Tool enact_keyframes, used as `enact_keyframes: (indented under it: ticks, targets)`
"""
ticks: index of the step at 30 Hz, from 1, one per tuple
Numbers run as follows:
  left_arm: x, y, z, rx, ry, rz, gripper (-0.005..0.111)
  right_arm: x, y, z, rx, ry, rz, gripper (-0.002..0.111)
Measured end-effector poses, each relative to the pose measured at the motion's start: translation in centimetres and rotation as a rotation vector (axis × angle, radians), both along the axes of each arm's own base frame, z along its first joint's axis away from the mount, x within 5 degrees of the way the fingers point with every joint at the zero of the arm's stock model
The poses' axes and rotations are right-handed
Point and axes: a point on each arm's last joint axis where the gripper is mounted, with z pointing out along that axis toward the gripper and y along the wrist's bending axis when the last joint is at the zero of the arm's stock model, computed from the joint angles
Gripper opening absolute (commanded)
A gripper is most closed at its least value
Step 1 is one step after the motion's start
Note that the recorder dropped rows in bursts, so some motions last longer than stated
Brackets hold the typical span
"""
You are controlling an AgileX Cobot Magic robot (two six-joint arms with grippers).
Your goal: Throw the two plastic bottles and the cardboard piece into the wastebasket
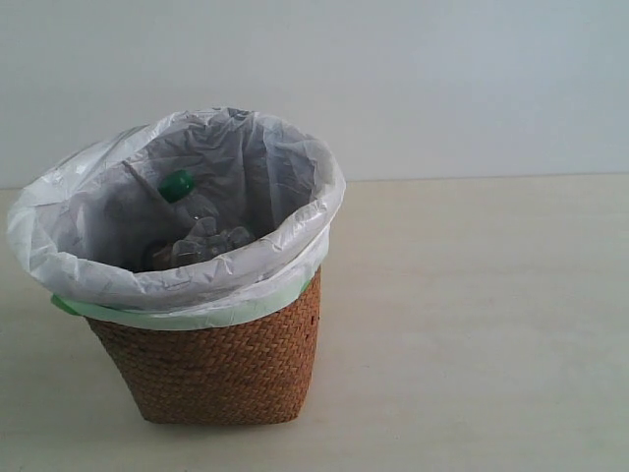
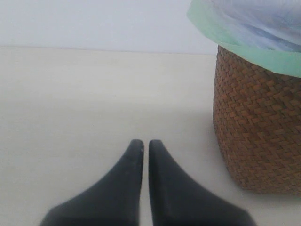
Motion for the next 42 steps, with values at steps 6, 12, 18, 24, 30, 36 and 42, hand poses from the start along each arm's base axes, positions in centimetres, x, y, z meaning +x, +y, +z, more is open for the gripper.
enact_keyframes:
  ticks: [6,12,18,24,30,36,42]
  targets:
    - [0.0,0.0,0.0,0.0,0.0,0.0,0.004,-2.5,-1.4,0.7,0.079,-0.137,0.002,0.0]
    - [0.0,0.0,0.0,0.0,0.0,0.0,0.004,-4.7,-2.8,0.9,0.15,-0.261,0.002,0.0]
    - [0.0,0.0,0.0,0.0,0.0,0.0,0.004,-4.8,-2.8,0.9,0.152,-0.265,0.002,0.0]
    - [0.0,0.0,0.0,0.0,0.0,0.0,0.004,-4.8,-2.8,0.9,0.152,-0.265,0.002,0.0]
    - [0.0,0.0,0.0,0.0,0.0,0.0,0.004,-4.8,-2.8,0.9,0.152,-0.265,0.002,0.0]
    - [0.0,0.0,0.0,0.0,0.0,0.0,0.004,-4.6,-3.4,0.9,0.074,-0.303,-0.041,0.0]
    - [0.0,0.0,0.0,0.0,0.0,0.0,0.004,-2.5,-2.0,-1.4,-0.036,-0.459,0.015,0.0]
